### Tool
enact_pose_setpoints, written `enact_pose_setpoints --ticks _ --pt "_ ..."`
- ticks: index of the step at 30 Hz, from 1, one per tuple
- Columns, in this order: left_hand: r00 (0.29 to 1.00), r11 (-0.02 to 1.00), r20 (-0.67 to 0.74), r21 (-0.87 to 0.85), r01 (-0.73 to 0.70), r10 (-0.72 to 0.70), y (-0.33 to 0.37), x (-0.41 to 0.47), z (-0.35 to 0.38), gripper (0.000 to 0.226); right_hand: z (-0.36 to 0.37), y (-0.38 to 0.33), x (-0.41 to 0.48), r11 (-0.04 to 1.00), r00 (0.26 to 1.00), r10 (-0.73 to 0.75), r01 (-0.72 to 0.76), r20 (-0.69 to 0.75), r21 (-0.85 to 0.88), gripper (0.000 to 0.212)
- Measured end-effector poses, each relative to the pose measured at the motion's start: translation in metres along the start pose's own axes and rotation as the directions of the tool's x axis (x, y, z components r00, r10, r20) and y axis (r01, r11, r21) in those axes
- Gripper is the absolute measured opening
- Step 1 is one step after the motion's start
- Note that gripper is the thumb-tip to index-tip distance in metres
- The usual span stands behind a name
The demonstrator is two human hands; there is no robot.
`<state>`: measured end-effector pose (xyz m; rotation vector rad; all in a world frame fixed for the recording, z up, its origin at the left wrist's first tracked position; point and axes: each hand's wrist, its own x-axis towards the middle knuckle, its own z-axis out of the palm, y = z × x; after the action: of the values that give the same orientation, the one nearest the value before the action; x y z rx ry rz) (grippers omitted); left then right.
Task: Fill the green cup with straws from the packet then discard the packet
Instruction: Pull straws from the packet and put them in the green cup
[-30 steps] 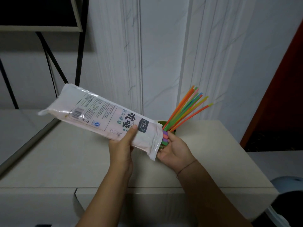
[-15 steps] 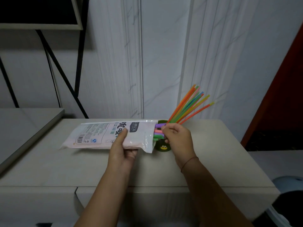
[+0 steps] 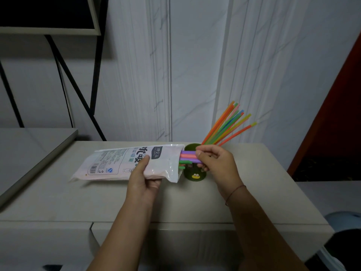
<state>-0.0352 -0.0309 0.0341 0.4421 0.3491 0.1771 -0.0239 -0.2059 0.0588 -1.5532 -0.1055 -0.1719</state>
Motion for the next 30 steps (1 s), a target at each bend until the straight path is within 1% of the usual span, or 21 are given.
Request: enact_pose_setpoints --ticks 3,5,7,11,15,17,23,28,30 --pt "1.000 1.000 -0.026 -0.008 -0.004 0.004 0.004 0.002 -0.001 0.031 -0.009 -0.003 0.003 1.000 0.999 -0.013 0.014 -0.034 0.013 0.008" --pt "0.999 1.000 -0.033 -0.011 0.004 -0.004 0.005 0.002 -0.002 0.027 -0.012 -0.003 0.004 1.000 1.000 -0.007 0.008 -0.026 0.017 0.008" --pt "0.999 1.000 -0.032 -0.008 0.019 -0.019 0.005 0.001 -0.001 0.028 -0.011 -0.003 0.004 1.000 1.000 -0.003 0.003 0.003 0.003 0.008" --pt "0.999 0.999 -0.023 0.022 0.048 -0.047 0.000 -0.002 0.002 0.041 -0.003 0.000 0.001 0.999 0.995 0.003 0.001 0.102 -0.042 0.008" --pt "0.997 0.997 -0.058 0.041 0.059 -0.056 -0.001 0.000 0.001 0.031 -0.001 0.000 0.001 0.999 0.993 -0.002 0.008 0.119 -0.051 0.012" --pt "0.995 0.998 -0.083 0.030 0.049 -0.046 0.002 0.001 -0.001 0.030 -0.005 -0.002 0.001 1.000 0.995 0.003 -0.001 0.102 -0.024 0.009" --pt "0.989 1.000 -0.148 0.013 0.004 -0.003 0.011 0.004 -0.004 0.049 -0.025 -0.008 0.007 0.996 0.999 0.044 -0.044 -0.001 0.082 0.013" --pt "0.987 0.999 -0.159 0.041 0.005 0.002 0.006 0.003 -0.004 0.049 -0.011 -0.005 0.004 0.986 0.990 0.127 -0.133 0.069 0.097 0.023" --pt "0.987 0.999 -0.157 0.039 -0.007 0.013 0.005 0.002 -0.003 0.050 -0.005 -0.004 0.004 0.978 0.984 0.151 -0.162 0.090 0.134 0.028"
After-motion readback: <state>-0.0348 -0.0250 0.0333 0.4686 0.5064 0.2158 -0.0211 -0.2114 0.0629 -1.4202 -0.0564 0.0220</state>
